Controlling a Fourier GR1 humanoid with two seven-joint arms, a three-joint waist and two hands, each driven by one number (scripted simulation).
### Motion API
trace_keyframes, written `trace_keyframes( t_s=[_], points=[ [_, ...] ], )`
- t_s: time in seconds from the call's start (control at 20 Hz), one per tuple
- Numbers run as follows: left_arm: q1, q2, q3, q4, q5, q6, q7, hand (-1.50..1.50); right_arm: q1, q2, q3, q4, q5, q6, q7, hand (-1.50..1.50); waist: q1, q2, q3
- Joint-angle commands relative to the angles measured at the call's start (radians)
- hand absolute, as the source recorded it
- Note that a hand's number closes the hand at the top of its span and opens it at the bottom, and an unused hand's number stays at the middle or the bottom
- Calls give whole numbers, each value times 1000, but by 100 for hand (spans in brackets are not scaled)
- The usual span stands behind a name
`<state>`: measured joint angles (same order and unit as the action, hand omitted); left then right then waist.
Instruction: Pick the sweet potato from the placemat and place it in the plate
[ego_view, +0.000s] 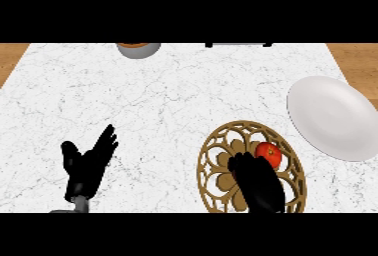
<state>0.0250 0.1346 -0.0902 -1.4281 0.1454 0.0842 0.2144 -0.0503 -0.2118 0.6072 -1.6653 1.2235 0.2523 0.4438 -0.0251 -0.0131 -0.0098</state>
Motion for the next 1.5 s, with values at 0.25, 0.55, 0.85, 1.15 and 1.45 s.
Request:
trace_keyframes(
  t_s=[0.25,0.55,0.85,1.15,1.45],
  points=[
    [26,4,1,10,-1,-16,-18,0,190,116,18,-255,0,-442,-21,150,0,6,11],
    [-12,-26,-6,18,-20,18,-6,0,406,71,-3,-415,-22,-686,-44,150,-2,8,11],
    [-67,-30,-1,41,-21,10,11,0,341,44,-242,-435,-305,-745,-87,150,18,14,11],
    [-9,-27,-20,-19,-29,0,29,0,307,-17,-446,-352,-655,-831,-255,150,24,12,12],
    [-27,-33,3,70,-30,-22,-55,0,124,-94,-707,-29,-803,-866,-442,150,27,16,11]
  ],
)
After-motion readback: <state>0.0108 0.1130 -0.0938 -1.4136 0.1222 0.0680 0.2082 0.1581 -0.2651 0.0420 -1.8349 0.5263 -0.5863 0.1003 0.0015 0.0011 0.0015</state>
